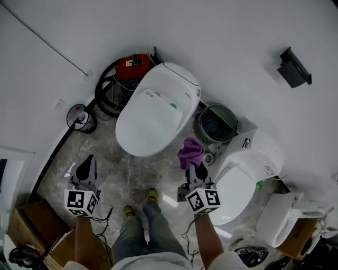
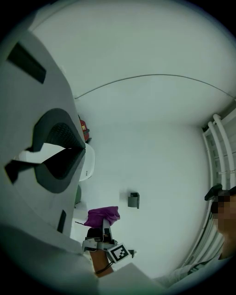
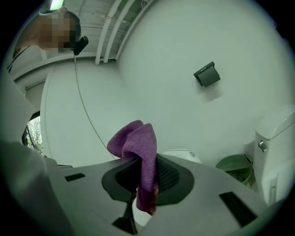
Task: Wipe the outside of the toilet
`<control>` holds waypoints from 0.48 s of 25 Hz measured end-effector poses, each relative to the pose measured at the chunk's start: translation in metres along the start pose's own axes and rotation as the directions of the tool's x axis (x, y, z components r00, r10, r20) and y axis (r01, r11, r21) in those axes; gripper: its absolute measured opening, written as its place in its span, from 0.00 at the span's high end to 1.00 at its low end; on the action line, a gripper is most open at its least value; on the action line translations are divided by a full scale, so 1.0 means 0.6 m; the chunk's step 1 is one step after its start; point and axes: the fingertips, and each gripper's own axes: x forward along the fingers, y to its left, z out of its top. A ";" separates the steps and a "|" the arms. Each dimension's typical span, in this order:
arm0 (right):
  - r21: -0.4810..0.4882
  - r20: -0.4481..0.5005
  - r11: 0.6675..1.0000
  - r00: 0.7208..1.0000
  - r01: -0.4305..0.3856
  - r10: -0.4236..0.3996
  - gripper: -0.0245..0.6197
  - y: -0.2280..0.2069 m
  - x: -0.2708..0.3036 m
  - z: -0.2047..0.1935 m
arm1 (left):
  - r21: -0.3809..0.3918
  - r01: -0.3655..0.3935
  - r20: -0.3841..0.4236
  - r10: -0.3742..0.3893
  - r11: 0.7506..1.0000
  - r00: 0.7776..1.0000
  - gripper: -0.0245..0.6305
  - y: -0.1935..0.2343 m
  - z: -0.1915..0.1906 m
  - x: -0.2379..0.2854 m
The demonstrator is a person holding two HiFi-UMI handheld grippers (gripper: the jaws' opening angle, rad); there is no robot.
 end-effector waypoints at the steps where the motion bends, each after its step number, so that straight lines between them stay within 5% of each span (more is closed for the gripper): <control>1: 0.001 0.006 1.000 1.000 0.003 -0.003 0.86 0.007 -0.006 0.017 | 0.000 -0.002 0.010 0.002 1.000 1.000 0.94 0.000 0.016 -0.009; 12: -0.094 0.057 0.994 0.998 0.046 -0.041 0.86 0.100 -0.080 0.148 | 0.006 0.009 0.115 -0.010 1.000 0.993 0.94 0.008 0.159 -0.108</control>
